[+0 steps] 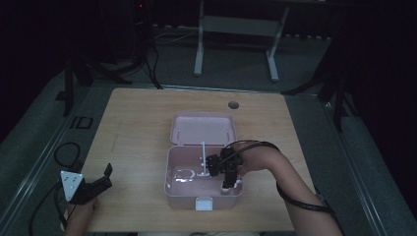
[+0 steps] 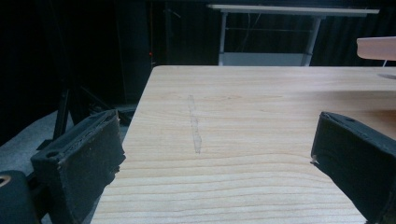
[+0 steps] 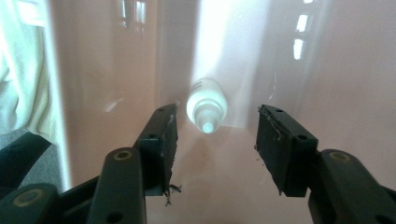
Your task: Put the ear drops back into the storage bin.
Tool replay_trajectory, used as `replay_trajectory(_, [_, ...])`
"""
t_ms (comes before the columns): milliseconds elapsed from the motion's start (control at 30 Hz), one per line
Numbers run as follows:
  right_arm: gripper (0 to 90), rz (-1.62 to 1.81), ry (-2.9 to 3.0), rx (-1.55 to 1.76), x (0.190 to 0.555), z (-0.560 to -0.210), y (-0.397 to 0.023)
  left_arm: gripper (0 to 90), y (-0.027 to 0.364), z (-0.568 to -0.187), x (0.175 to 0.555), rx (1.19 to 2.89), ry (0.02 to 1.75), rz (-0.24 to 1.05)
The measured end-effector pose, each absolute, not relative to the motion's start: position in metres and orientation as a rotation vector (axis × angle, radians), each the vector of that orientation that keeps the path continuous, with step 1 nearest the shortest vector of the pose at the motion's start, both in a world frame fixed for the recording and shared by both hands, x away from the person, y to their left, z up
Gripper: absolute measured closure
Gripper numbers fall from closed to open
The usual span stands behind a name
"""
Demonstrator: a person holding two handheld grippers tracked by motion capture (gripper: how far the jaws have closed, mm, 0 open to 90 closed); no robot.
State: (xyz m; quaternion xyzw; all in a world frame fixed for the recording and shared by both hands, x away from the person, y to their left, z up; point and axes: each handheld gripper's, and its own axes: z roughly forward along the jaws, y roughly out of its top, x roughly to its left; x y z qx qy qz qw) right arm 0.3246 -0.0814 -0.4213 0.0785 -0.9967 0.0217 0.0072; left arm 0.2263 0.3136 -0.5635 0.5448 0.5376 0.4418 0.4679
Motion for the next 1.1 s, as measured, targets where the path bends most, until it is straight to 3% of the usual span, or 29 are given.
replay_trajectory(167, [35.8, -0.007, -3.135, 0.216, 0.324, -0.403, -0.087, 2.4, 0.314, -0.563, 0.226, 1.337, 1.318, 1.084])
replay_trajectory(300, [20.6, -0.072, -3.131, 0.190, 0.324, -0.390, -0.094, 2.4, 0.314, -0.563, 0.226, 1.338, 1.318, 1.084])
replay_trajectory(467, [14.2, -0.129, -3.142, 0.147, 0.327, -0.379, -0.105, 2.4, 0.314, -0.563, 0.226, 1.337, 1.319, 1.083])
replay_trajectory(1100, [13.7, -0.312, -3.242, -0.135, 0.347, -0.373, -0.171, 2.4, 0.313, -0.564, 0.226, 1.336, 1.318, 1.087])
